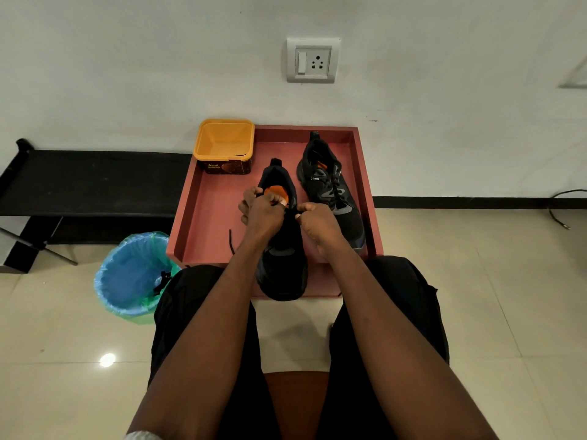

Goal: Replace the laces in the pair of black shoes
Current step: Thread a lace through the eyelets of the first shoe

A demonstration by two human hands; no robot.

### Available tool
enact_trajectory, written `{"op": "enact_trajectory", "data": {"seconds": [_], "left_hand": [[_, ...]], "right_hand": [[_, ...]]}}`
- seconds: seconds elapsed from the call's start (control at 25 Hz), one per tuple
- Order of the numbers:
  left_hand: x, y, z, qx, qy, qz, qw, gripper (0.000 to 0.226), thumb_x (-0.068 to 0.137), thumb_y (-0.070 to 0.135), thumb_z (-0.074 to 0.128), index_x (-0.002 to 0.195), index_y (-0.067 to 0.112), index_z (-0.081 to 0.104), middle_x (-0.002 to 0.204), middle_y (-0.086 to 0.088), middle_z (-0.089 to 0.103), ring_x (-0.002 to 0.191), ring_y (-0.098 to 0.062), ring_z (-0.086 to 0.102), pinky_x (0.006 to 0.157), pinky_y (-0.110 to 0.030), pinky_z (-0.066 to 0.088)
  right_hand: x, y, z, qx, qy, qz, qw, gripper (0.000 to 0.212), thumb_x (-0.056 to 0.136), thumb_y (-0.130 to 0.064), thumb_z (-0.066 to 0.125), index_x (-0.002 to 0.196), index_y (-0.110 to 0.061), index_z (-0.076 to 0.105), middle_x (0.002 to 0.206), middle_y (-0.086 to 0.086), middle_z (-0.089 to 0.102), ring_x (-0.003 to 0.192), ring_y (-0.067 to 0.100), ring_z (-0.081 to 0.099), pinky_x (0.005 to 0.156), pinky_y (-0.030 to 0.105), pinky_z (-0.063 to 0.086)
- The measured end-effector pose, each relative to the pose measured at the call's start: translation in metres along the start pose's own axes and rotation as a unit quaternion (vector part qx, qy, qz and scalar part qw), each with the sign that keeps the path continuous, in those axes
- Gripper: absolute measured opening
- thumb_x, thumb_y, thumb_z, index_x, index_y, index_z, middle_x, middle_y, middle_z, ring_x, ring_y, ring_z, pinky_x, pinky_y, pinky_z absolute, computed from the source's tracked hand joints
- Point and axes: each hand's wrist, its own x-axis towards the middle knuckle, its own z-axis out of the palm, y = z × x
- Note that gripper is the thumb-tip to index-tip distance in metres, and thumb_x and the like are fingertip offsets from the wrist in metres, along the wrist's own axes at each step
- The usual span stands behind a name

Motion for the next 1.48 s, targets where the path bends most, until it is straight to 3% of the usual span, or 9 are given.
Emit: {"op": "enact_trajectory", "data": {"seconds": [0.32,0.52,0.72,0.96,1.04,1.12,1.2,1.32,1.48], "left_hand": [[-0.007,0.005,-0.004,-0.075,-0.007,0.025,0.997,0.001,0.093,0.023,0.063,0.093,0.023,0.063,0.156,-0.003,0.033,0.144,-0.024,0.016,0.118,-0.053,0.019],[-0.003,-0.011,-0.018,0.072,-0.093,0.079,0.990,0.058,0.091,0.033,0.066,0.145,0.020,0.047,0.160,-0.004,0.024,0.147,-0.027,0.013,0.119,-0.050,0.019],[-0.005,-0.030,-0.024,0.094,-0.102,0.100,0.985,0.096,0.077,0.030,0.083,0.154,0.014,0.029,0.163,-0.004,0.020,0.148,-0.023,0.024,0.120,-0.042,0.025],[-0.011,-0.033,-0.025,0.055,-0.096,0.106,0.988,0.096,0.076,0.033,0.083,0.154,0.015,0.029,0.162,-0.006,0.022,0.147,-0.023,0.025,0.120,-0.038,0.026],[-0.010,-0.037,-0.025,0.044,-0.094,0.102,0.989,0.096,0.075,0.034,0.084,0.153,0.018,0.030,0.161,-0.008,0.023,0.146,-0.025,0.027,0.119,-0.042,0.029],[-0.011,-0.038,-0.024,0.040,-0.093,0.094,0.990,0.098,0.073,0.036,0.085,0.153,0.020,0.030,0.158,-0.010,0.027,0.143,-0.028,0.031,0.117,-0.046,0.033],[-0.013,-0.038,-0.024,0.041,-0.095,0.089,0.991,0.102,0.069,0.039,0.085,0.153,0.023,0.030,0.154,-0.010,0.032,0.141,-0.028,0.035,0.114,-0.049,0.036],[-0.014,-0.037,-0.024,0.040,-0.100,0.093,0.990,0.105,0.065,0.040,0.084,0.153,0.026,0.028,0.154,-0.009,0.032,0.140,-0.028,0.036,0.113,-0.049,0.038],[-0.016,-0.036,-0.026,0.042,-0.102,0.086,0.990,0.105,0.069,0.031,0.086,0.154,0.024,0.025,0.157,-0.007,0.028,0.141,-0.027,0.035,0.114,-0.046,0.037]], "right_hand": [[0.009,0.009,0.005,-0.005,-0.004,-0.007,1.000,0.029,0.081,-0.002,0.048,0.088,-0.019,0.071,0.098,0.023,0.072,0.098,0.043,0.068,0.087,0.061,0.054],[0.008,0.003,0.005,-0.063,0.087,-0.059,0.992,0.015,0.093,-0.010,0.058,0.103,-0.009,0.069,0.098,0.011,0.070,0.091,0.026,0.067,0.081,0.042,0.054],[0.006,0.005,0.014,-0.148,0.144,-0.109,0.972,0.013,0.093,-0.008,0.055,0.086,-0.015,0.064,0.088,0.001,0.066,0.081,0.017,0.062,0.064,0.027,0.043],[-0.007,-0.012,-0.028,0.084,0.402,-0.064,0.910,0.015,0.096,-0.005,0.051,0.108,-0.008,0.059,0.107,0.004,0.058,0.093,0.016,0.060,0.071,0.024,0.046],[-0.005,-0.011,-0.037,0.047,0.480,-0.054,0.874,0.021,0.093,-0.005,0.056,0.114,-0.006,0.059,0.119,0.010,0.058,0.107,0.024,0.060,0.087,0.034,0.051],[-0.004,-0.006,-0.030,-0.104,0.451,-0.109,0.880,0.035,0.086,-0.003,0.060,0.121,-0.006,0.056,0.125,0.012,0.058,0.118,0.027,0.054,0.100,0.043,0.046],[0.000,0.003,-0.011,-0.212,0.302,-0.181,0.912,0.042,0.084,-0.004,0.060,0.125,-0.010,0.055,0.120,0.008,0.062,0.118,0.026,0.055,0.106,0.044,0.040],[0.007,0.015,0.004,-0.303,0.151,-0.218,0.915,0.021,0.089,-0.010,0.056,0.110,-0.012,0.062,0.097,0.004,0.067,0.104,0.026,0.061,0.105,0.041,0.033],[0.000,0.003,-0.009,-0.181,0.265,-0.185,0.929,0.018,0.093,-0.007,0.053,0.095,-0.010,0.071,0.090,0.004,0.070,0.086,0.016,0.062,0.094,0.037,0.048]]}}
